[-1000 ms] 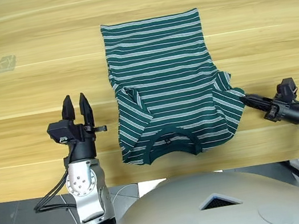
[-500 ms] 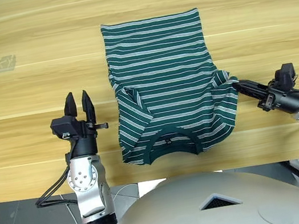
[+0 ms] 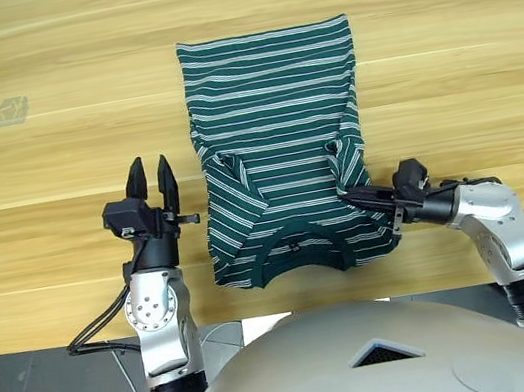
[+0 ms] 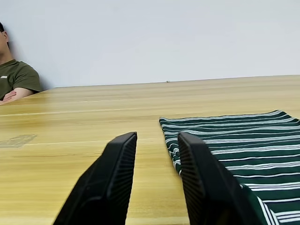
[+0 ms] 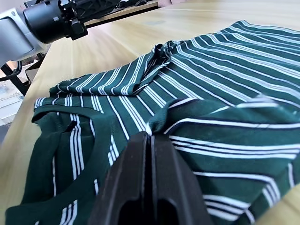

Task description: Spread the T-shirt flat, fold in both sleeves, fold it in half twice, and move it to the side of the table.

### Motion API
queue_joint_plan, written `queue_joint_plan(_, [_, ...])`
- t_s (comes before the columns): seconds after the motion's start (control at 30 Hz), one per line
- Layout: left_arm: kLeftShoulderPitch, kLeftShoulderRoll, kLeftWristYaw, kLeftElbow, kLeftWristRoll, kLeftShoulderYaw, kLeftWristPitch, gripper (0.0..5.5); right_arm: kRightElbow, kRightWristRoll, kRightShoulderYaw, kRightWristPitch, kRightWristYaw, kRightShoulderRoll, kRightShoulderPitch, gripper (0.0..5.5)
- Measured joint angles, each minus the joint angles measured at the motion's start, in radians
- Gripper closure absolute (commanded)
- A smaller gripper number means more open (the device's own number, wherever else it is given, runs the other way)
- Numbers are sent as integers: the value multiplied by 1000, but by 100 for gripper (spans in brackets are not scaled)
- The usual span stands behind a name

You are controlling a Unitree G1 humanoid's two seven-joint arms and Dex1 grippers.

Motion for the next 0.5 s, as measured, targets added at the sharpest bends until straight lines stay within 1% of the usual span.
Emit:
queue_joint_plan(0.13, [2,2,-1,-3,1,0,0,387,0,-16,11,-18,-31,2,6,547])
queue_joint_plan(0.27, [3,4,-1,-4,1,0,0,387,-15,14,9,-4,-52,30,-3,474])
queue_joint_plan(0.4, [2,6,-2,-3,1,0,1,387,-79,117,5,66,-44,34,-7,412])
queue_joint_plan(0.5, [0,7,-3,0,1,-1,2,387,-130,191,8,119,-5,27,2,365])
